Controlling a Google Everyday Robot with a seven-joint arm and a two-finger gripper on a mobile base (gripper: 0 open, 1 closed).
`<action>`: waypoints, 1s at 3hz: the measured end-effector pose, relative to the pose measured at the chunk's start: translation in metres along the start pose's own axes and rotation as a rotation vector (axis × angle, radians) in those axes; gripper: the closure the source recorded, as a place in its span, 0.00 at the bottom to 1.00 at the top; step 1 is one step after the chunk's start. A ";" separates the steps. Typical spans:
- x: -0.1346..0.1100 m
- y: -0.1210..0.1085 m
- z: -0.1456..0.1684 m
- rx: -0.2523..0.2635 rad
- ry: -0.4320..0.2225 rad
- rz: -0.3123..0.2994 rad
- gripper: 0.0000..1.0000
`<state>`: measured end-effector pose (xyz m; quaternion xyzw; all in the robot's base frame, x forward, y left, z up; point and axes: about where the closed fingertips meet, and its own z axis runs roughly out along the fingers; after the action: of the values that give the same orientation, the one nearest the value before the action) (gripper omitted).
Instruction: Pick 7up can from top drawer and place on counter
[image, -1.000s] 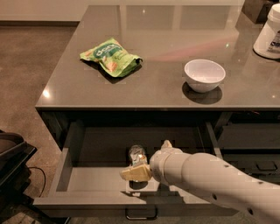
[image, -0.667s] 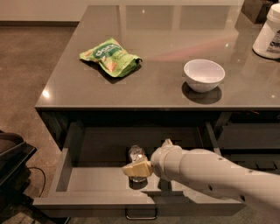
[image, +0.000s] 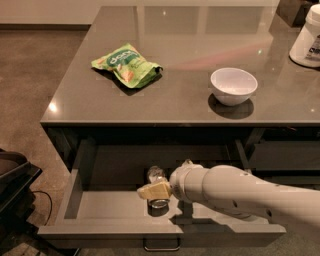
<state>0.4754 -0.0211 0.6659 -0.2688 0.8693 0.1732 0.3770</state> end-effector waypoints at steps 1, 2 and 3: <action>0.003 0.006 0.010 -0.040 0.003 0.002 0.00; 0.005 0.010 0.020 -0.084 0.000 -0.004 0.00; 0.008 0.018 0.033 -0.084 -0.003 -0.016 0.00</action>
Offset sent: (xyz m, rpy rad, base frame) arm 0.0050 0.0240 -0.0292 0.0784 0.0453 0.1052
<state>0.4790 0.0069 0.6396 -0.2911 0.8586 0.2070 0.3678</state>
